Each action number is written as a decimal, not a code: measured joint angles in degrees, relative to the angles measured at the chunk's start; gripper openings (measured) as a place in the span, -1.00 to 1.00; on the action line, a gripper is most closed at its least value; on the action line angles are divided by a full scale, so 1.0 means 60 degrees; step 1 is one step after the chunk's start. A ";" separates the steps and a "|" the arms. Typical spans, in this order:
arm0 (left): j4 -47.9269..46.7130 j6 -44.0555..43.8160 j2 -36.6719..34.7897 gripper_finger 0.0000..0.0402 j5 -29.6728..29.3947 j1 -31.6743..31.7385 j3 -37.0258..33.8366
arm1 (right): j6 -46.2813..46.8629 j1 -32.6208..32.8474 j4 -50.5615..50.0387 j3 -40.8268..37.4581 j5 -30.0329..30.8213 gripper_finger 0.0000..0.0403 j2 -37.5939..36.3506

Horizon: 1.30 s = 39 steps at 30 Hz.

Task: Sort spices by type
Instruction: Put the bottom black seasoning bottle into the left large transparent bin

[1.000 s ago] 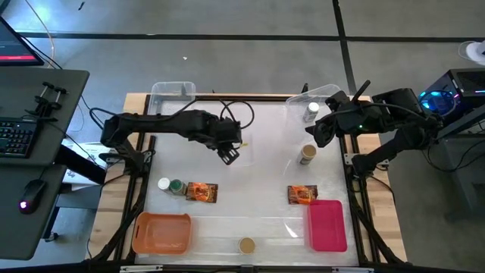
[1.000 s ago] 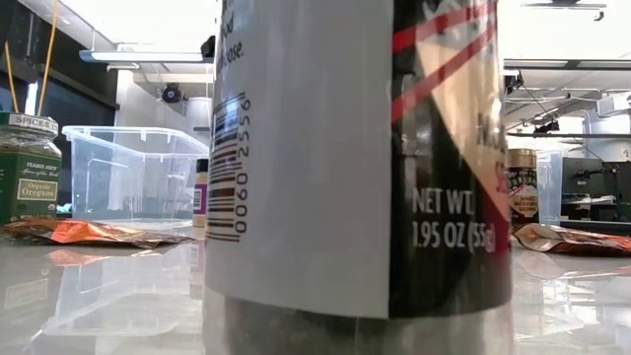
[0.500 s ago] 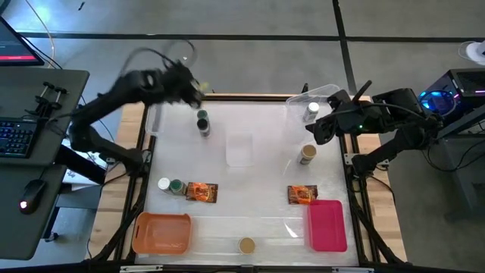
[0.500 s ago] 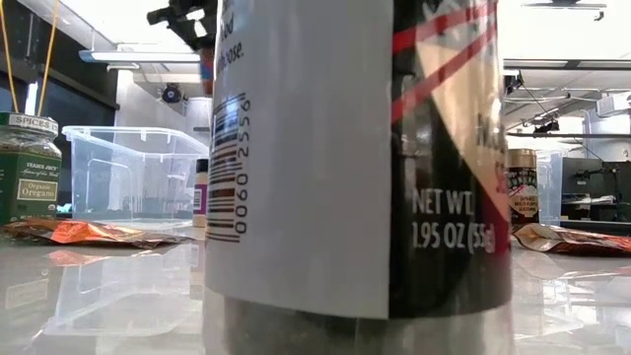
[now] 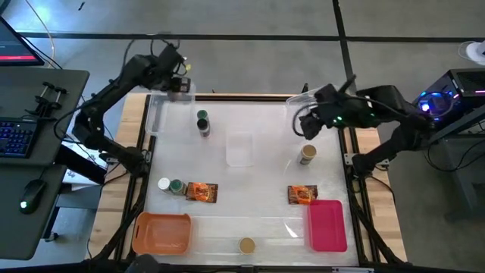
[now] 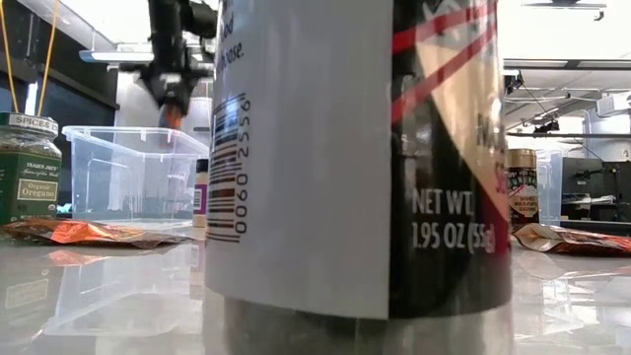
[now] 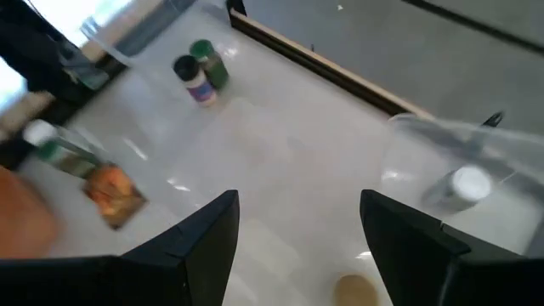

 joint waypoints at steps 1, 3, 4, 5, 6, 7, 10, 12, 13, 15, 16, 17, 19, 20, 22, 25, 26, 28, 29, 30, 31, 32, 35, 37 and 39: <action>0.0082 -0.0199 -0.0059 -0.17 -0.0027 0.0006 -0.0421 | -0.0349 -0.0187 0.0043 0.0000 -0.0126 0.19 0.0063; 0.0426 -0.0588 -0.0263 -0.17 0.0026 -0.0005 -0.1238 | -0.0928 -0.0537 0.0111 0.0000 -0.0296 0.19 0.0159; 0.0671 -0.0850 -0.0376 -0.17 0.0118 -0.0011 -0.1600 | -0.1252 -0.0713 0.0166 0.0000 -0.0411 0.19 0.0188; 0.0992 -0.1101 -0.0489 -0.17 0.0288 -0.0011 -0.1984 | -0.1532 -0.0886 0.0223 0.0000 -0.0569 0.19 0.0200; 0.1302 -0.1340 -0.0608 -0.17 0.0508 -0.0018 -0.2322 | -0.1763 -0.1049 0.0280 0.0000 -0.0743 0.19 0.0214; 0.1664 -0.1545 -0.0728 -0.17 0.0630 -0.0035 -0.2641 | -0.1928 -0.1206 0.0352 0.0000 -0.0914 0.19 0.0238; 0.2891 -0.2120 -0.0948 -0.17 0.0658 0.0006 -0.3314 | -0.2239 -0.1617 0.0602 0.0000 -0.1221 0.19 0.0245; 0.3340 -0.2259 -0.0941 -0.17 0.0655 0.0167 -0.3502 | -0.2314 -0.1824 0.0732 0.0000 -0.1340 0.19 0.0245; 0.3426 -0.2265 -0.0927 -0.17 0.0602 0.0266 -0.3547 | -0.2323 -0.1903 0.0807 0.0000 -0.1388 0.19 0.0245; 0.3592 -0.2149 -0.0880 -0.17 0.0324 0.0385 -0.3662 | -0.2262 -0.2026 0.0961 0.0000 -0.1415 0.19 0.0245; 0.3651 -0.2140 -0.0843 -0.17 0.0257 0.0451 -0.3746 | -0.2220 -0.2063 0.1034 0.0000 -0.1421 0.19 0.0245; 0.3695 -0.2144 -0.0811 -0.17 0.0240 0.0517 -0.3827 | -0.2169 -0.2095 0.1123 0.0000 -0.1429 0.19 0.0245; 0.4027 -0.2108 -0.0785 -0.17 0.0383 0.0681 -0.3921 | -0.2069 -0.2158 0.1237 0.0000 -0.1436 0.19 0.0245; 0.4306 -0.2008 -0.0785 -0.17 0.0548 0.0765 -0.3921 | -0.1990 -0.2164 0.1275 0.0000 -0.1444 0.19 0.0245; 0.4719 -0.1642 -0.0788 -0.17 0.0786 0.0938 -0.3909 | -0.1821 -0.2164 0.1356 0.0000 -0.1482 0.19 0.0245; 0.4801 -0.1263 -0.0788 -0.17 0.0957 0.1150 -0.3907 | -0.1636 -0.2160 0.1408 0.0000 -0.1487 0.19 0.0245; 0.4773 -0.1044 -0.0788 -0.17 0.0982 0.1209 -0.3907 | -0.1559 -0.2160 0.1412 0.0000 -0.1487 0.19 0.0245; 0.4678 -0.0617 -0.0744 -0.17 0.1001 0.1321 -0.3908 | -0.1496 -0.2156 0.1412 0.0000 -0.1487 0.19 0.0245; 0.4596 -0.0474 -0.0703 -0.17 0.1062 0.1385 -0.3909 | -0.1498 -0.2150 0.1412 0.0000 -0.1487 0.19 0.0245; 0.4524 -0.0362 -0.0649 -0.17 0.1239 0.1452 -0.3910 | -0.1498 -0.2150 0.1416 0.0000 -0.1487 0.19 0.0245; 0.4497 -0.0266 -0.0581 -0.17 0.1492 0.1516 -0.3910 | -0.1498 -0.2150 0.1431 0.0000 -0.1487 0.19 0.0245; 0.4499 -0.0170 -0.0508 -0.17 0.1739 0.1569 -0.3910 | -0.1498 -0.2150 0.1464 0.0000 -0.1486 0.19 0.0245; 0.4481 -0.0036 -0.0330 -0.17 0.1933 0.1613 -0.3910 | -0.1498 -0.2153 0.1622 0.0000 -0.1483 0.19 0.0245; 0.4486 0.0038 -0.0254 -0.17 0.1933 0.1610 -0.3910 | -0.1498 -0.2150 0.1667 0.0000 -0.1480 0.19 0.0245; 0.4462 0.0125 -0.0182 -0.17 0.1929 0.1610 -0.3910 | -0.1498 -0.2152 0.1690 0.0000 -0.1480 0.19 0.0245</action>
